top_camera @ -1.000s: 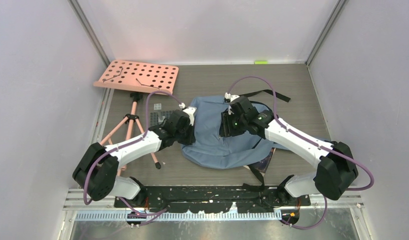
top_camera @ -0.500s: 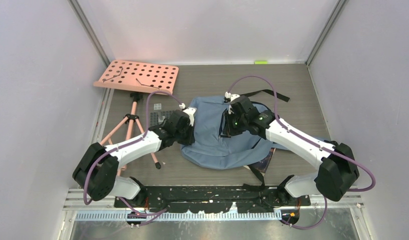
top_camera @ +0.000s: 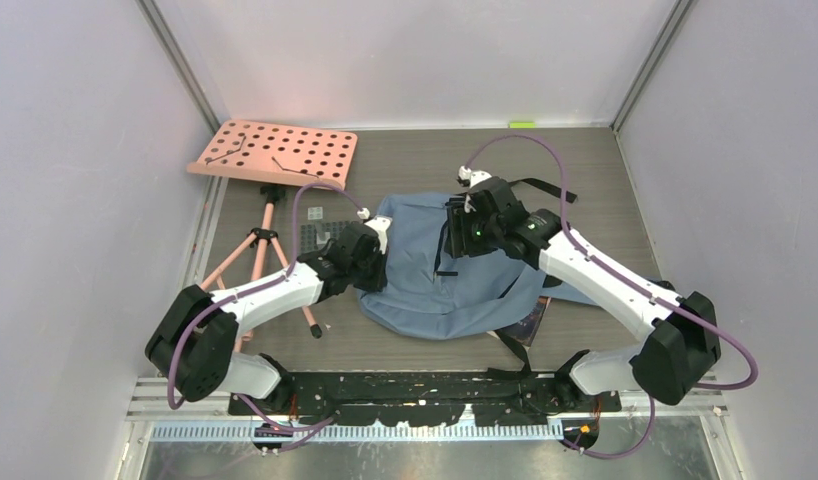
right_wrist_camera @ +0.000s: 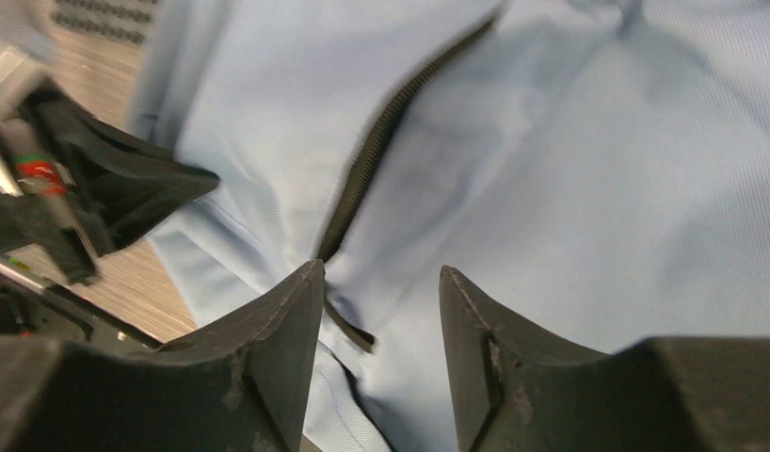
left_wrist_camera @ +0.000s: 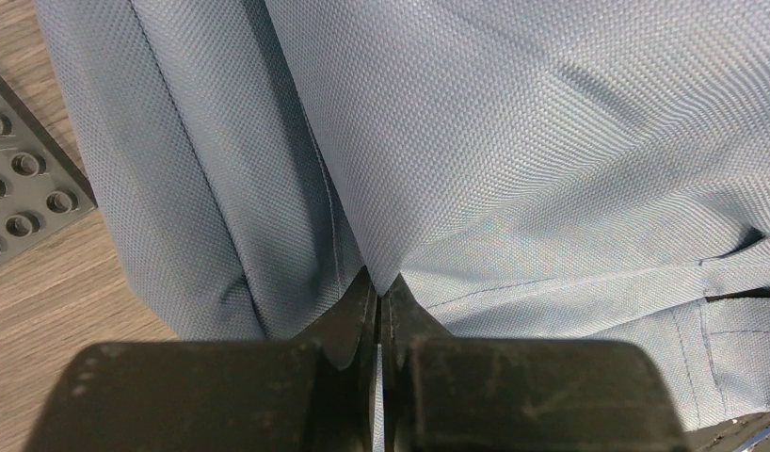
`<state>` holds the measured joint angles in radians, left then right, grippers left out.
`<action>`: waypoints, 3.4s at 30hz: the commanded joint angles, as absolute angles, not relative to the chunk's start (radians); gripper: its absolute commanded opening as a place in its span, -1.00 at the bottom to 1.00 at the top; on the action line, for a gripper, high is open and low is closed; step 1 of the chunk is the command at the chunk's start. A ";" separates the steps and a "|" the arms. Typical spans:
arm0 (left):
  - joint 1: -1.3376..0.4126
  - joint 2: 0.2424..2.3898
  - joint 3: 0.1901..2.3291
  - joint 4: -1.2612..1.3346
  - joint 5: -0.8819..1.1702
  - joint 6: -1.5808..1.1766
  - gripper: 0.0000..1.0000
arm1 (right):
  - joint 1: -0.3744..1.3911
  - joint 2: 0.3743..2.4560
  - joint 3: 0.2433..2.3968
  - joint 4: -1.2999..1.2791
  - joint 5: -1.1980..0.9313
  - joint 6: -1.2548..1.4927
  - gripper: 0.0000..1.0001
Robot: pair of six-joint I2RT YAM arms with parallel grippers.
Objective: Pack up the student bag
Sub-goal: Zip the student bag at the center of the board.
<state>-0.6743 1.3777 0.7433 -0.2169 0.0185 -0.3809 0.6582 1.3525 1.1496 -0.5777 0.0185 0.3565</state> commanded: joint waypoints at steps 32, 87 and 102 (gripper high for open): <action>-0.670 1.336 0.729 -0.235 -0.005 -0.377 -1.00 | 0.590 1.266 0.817 -0.256 -0.294 0.618 -0.08; -0.810 1.296 0.780 0.280 0.200 -0.372 0.47 | 0.615 1.370 1.333 -0.565 -0.196 0.482 -0.99; -0.901 1.401 0.752 0.422 -0.131 -0.392 0.47 | 0.617 1.367 1.319 -0.546 -0.205 0.511 -0.99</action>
